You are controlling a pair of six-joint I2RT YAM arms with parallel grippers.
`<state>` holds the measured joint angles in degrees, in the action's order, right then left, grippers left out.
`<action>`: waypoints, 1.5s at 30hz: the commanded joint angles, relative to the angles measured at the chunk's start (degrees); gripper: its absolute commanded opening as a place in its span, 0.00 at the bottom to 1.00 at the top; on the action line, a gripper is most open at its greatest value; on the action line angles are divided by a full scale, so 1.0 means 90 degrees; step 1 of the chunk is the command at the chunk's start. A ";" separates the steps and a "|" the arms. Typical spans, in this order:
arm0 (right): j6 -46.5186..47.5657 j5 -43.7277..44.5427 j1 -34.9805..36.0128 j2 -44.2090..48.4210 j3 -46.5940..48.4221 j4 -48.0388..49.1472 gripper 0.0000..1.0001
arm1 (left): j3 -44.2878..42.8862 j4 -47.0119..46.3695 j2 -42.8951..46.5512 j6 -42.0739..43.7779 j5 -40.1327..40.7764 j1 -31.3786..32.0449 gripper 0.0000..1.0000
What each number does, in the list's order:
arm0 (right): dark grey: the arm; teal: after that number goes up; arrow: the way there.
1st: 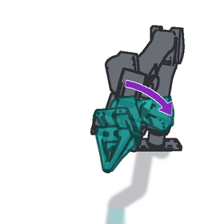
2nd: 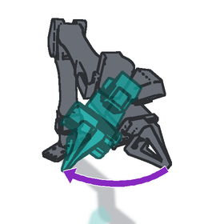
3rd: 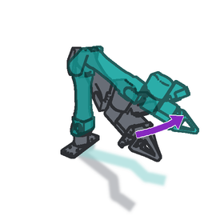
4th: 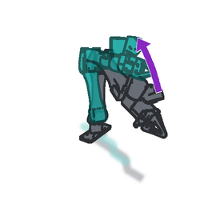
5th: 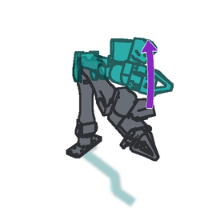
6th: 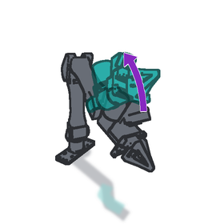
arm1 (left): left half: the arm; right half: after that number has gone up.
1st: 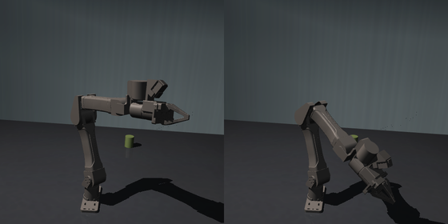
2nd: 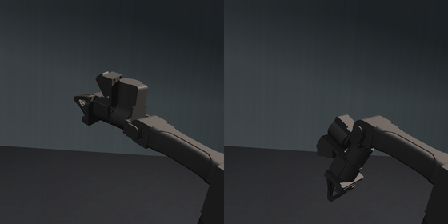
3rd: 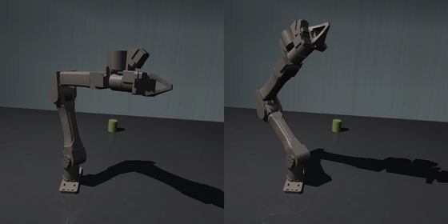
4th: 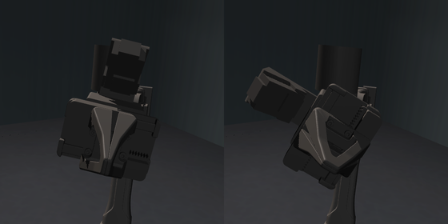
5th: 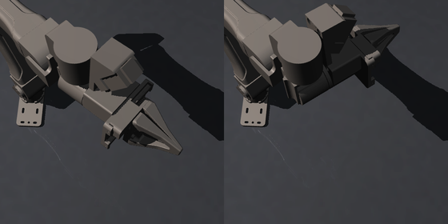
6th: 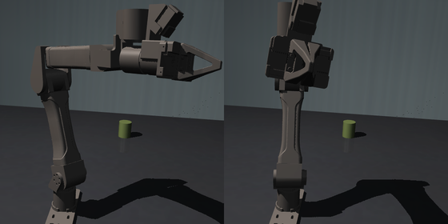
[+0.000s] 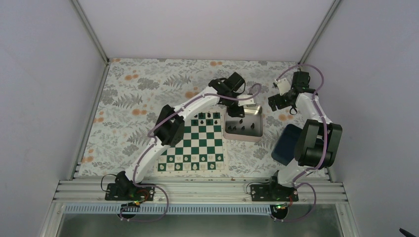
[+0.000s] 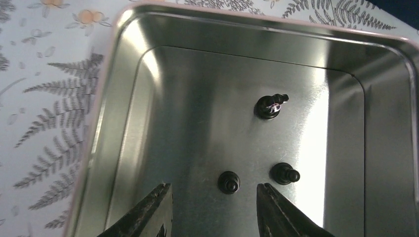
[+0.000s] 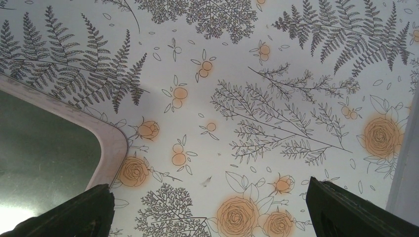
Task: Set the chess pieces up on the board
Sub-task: Pick up the chess piece from the storage box.
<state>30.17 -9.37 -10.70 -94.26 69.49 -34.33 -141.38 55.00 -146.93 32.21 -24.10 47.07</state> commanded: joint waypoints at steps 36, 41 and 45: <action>0.0056 -0.0320 -0.0026 0.0073 -0.0016 -0.0071 1.00 | -0.0254 -0.0057 -0.0732 0.0054 0.0413 0.0322 0.31; 0.0060 -0.0330 -0.0028 0.0046 -0.0007 -0.0077 1.00 | -0.0225 -0.0056 -0.0641 0.0063 0.0355 0.0317 0.22; 0.0059 -0.0322 -0.0028 0.0058 -0.0002 -0.0087 1.00 | -0.0209 -0.0005 -0.0568 0.0087 0.0357 0.0317 0.12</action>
<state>30.30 -11.31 -10.68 -94.26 69.49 -34.79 -141.86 54.96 -152.38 32.45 -20.16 49.36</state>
